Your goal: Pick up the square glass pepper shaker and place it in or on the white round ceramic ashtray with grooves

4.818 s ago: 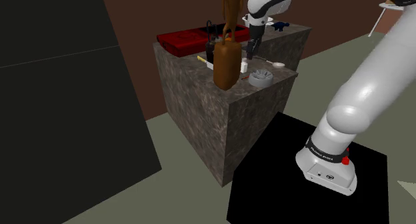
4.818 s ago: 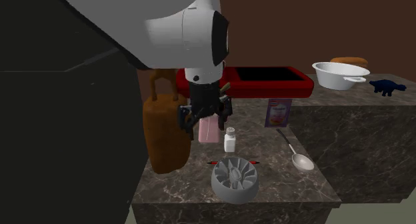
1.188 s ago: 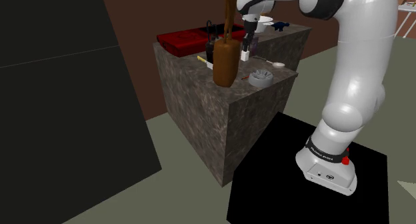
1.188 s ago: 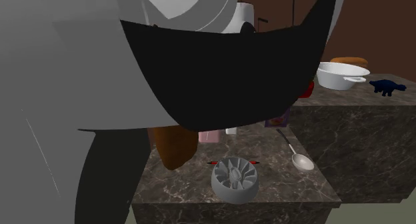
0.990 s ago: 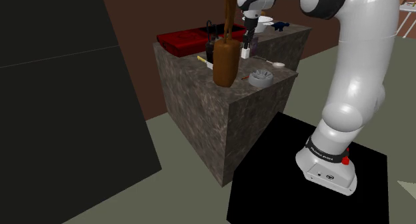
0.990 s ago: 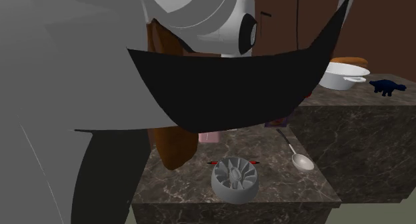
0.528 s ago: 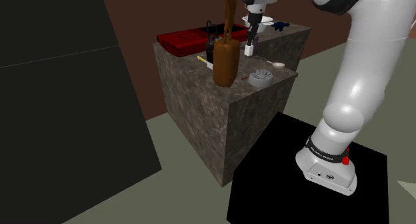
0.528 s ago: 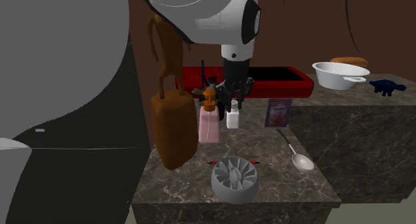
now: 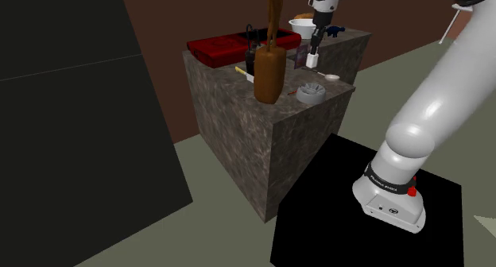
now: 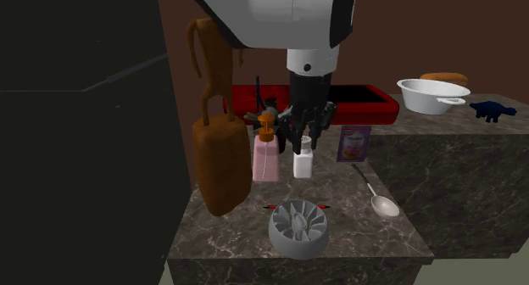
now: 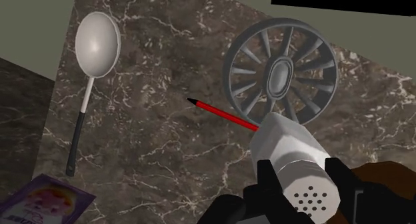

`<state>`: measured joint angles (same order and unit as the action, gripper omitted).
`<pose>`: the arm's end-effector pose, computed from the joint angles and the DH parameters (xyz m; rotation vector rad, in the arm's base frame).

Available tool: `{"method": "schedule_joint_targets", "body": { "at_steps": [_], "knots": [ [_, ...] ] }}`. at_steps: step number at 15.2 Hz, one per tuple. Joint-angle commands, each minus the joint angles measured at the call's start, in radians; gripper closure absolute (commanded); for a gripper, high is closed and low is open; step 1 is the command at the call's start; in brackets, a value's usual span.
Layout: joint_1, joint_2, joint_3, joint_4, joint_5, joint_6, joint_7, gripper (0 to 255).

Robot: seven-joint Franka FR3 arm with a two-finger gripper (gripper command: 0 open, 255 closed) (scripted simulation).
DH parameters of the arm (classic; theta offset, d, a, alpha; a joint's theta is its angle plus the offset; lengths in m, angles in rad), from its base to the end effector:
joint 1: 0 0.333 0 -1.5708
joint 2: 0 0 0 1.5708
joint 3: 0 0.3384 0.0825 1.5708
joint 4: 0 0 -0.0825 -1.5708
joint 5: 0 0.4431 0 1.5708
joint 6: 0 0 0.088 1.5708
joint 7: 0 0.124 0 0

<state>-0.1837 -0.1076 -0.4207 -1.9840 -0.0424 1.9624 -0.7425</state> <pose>0.4825 -0.3449 0.5019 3.0862 0.2369 0.0972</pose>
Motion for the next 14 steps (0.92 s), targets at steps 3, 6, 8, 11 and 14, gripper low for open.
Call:
{"method": "schedule_joint_targets", "body": {
  "at_steps": [3,6,8,11,14],
  "knots": [
    [-0.011,-0.115,0.006,-0.125,-0.05,0.019,0.018,255],
    [-0.012,-0.107,0.003,-0.159,-0.049,0.059,0.016,255],
    [-0.012,-0.101,0.001,-0.18,-0.047,0.087,0.015,255],
    [-0.013,-0.089,-0.003,-0.21,-0.045,0.127,0.012,255],
    [-0.013,-0.076,-0.007,-0.239,-0.041,0.169,0.009,255]
  ]
}}
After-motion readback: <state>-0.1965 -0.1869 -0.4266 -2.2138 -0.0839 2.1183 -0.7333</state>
